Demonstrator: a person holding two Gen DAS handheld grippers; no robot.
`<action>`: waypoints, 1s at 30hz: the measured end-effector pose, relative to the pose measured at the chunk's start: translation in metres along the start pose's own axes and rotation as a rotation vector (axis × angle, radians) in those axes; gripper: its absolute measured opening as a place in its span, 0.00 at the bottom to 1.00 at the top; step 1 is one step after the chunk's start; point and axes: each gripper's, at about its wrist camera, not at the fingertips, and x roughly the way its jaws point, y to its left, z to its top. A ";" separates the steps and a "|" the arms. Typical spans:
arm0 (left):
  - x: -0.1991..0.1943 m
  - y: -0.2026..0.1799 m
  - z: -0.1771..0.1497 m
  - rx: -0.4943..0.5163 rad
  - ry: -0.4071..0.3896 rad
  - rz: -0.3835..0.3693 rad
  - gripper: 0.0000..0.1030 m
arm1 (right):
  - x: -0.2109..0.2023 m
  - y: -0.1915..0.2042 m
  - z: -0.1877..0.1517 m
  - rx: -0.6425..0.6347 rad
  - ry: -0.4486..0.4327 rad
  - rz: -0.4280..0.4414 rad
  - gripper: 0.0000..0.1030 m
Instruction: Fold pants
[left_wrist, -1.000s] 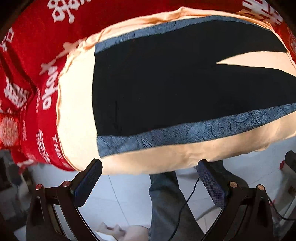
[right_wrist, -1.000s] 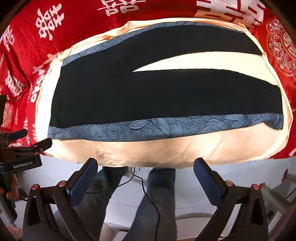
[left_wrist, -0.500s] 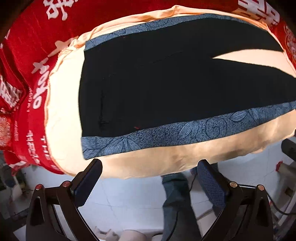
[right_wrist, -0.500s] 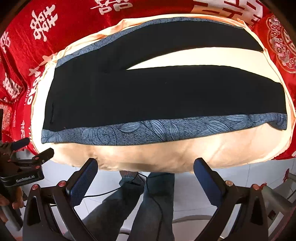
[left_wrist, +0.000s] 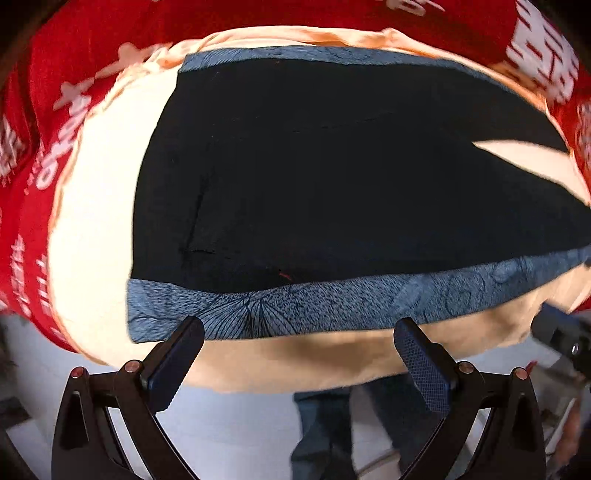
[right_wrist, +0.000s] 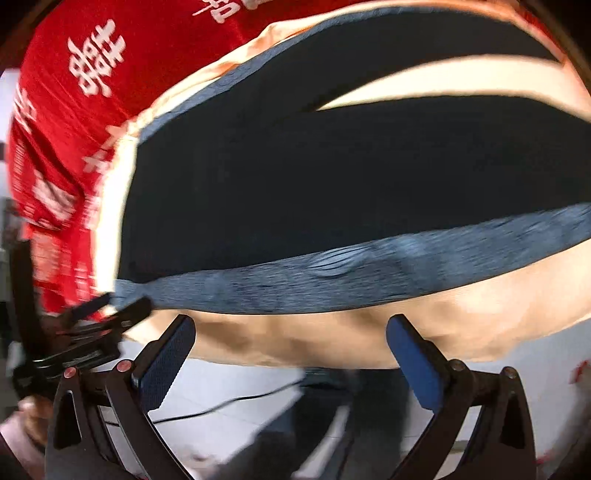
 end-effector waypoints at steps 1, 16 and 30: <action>0.004 0.005 -0.001 -0.020 -0.011 -0.022 1.00 | 0.007 -0.001 -0.001 0.014 0.003 0.046 1.00; 0.034 0.073 -0.033 -0.262 -0.023 -0.330 1.00 | 0.112 0.009 -0.015 0.235 0.075 0.453 0.71; 0.062 0.093 -0.006 -0.613 0.007 -0.502 1.00 | 0.066 0.041 0.021 0.213 0.006 0.608 0.71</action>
